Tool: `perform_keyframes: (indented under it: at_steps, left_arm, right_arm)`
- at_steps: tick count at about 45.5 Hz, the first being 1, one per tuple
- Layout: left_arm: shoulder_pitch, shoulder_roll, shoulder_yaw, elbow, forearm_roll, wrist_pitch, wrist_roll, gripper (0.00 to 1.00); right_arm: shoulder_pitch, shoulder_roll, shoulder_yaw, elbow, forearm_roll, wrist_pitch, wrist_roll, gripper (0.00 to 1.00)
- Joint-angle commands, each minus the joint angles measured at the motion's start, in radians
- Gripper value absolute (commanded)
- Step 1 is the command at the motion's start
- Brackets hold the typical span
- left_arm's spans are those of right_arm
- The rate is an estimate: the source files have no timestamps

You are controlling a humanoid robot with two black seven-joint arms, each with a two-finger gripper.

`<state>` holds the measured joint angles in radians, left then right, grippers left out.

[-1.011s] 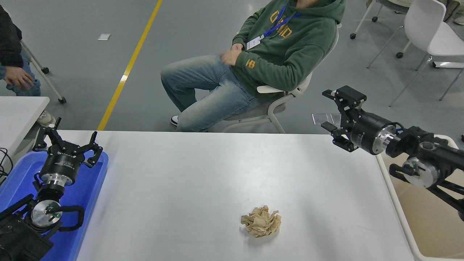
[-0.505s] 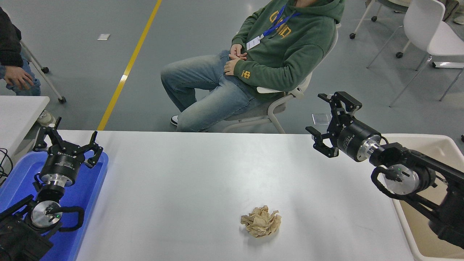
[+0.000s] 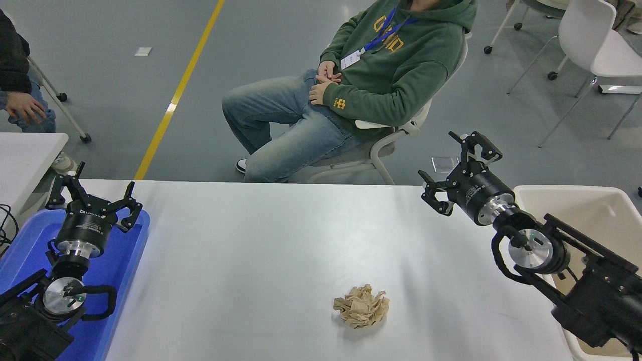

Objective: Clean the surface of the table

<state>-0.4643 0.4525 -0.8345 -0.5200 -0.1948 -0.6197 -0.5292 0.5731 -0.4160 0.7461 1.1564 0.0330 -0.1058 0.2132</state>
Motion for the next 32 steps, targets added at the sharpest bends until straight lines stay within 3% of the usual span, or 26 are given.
perform_keyframes:
  at_steps: [1,32]
  left_arm:
    - [0.000,0.000,0.000,0.000,0.000,0.000,0.000,1.00]
    - [0.000,0.000,0.000,0.000,0.000,0.000,0.000,1.00]
  right_arm:
    - [-0.005,0.011,0.012,-0.037,-0.007,0.003,0.003,1.00]
    - [-0.021,-0.029,0.013,-0.055,-0.010,0.003,0.003,1.00]
